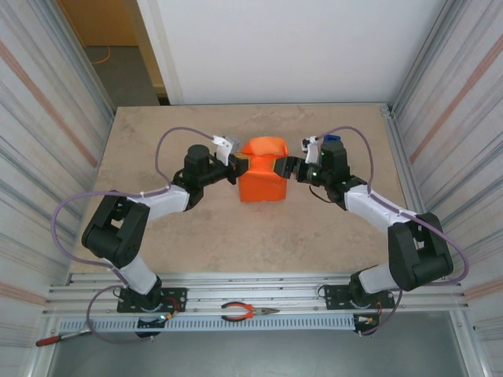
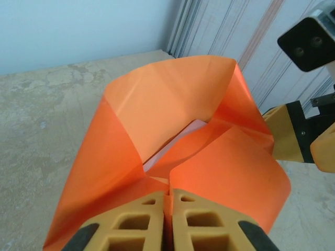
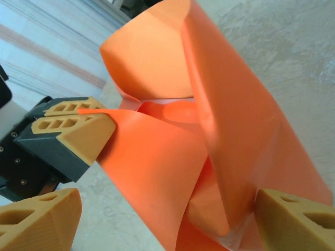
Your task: Wrap the gift box in paper
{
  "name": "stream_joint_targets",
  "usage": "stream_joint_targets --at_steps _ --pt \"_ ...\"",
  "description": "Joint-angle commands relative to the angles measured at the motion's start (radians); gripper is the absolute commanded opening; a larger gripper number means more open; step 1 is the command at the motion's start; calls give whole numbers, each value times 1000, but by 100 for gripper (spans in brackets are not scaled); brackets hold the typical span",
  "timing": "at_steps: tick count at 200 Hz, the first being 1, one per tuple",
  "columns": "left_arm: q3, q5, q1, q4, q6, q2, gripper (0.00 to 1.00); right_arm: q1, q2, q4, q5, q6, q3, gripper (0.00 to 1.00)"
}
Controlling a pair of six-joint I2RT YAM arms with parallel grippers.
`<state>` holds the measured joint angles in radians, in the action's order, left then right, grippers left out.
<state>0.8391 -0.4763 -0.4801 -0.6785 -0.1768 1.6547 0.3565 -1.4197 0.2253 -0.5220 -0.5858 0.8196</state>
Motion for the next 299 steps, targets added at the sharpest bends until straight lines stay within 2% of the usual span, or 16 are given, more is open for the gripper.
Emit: stream_joint_targets --at_steps 1,16,34,45,55,68,75,87,111,150,171,210,272,293,299 --pt "-16 24 0 -42 8 -45 13 10 -15 -76 141 84 57 85" --pt "-20 34 0 -41 -3 -57 16 16 -36 -79 184 101 75 85" --pt "-27 59 3 -41 -23 -83 25 25 -75 -98 206 128 105 85" --pt "-37 108 9 -41 -51 -110 40 28 -97 -108 202 141 120 85" --pt "-62 183 26 -50 -96 -145 57 30 -110 -114 200 148 127 84" --pt "-116 287 54 -93 -178 -200 74 29 -116 -117 191 150 125 84" --pt "-144 330 69 -110 -220 -225 80 29 -116 -112 185 149 120 84" --pt "-172 363 86 -103 -259 -266 84 30 -114 -105 174 146 111 84" --pt "-159 397 69 19 -240 -324 87 30 -107 -93 154 136 94 84" --pt "-36 474 -37 249 -154 -321 89 30 -95 -87 124 127 97 84" --pt "-28 555 -107 262 -135 -301 90 29 -107 -86 110 122 107 84" --pt "-8 612 -185 263 -93 -203 90 31 -130 -58 92 105 93 82" --pt "82 753 -180 249 -10 -26 89 36 -117 -71 83 100 90 81" --pt "89 754 -164 242 -6 4 85 36 -78 -74 121 104 89 89" --pt "88 752 -161 242 -6 7 84 36 -63 -86 157 101 91 99"
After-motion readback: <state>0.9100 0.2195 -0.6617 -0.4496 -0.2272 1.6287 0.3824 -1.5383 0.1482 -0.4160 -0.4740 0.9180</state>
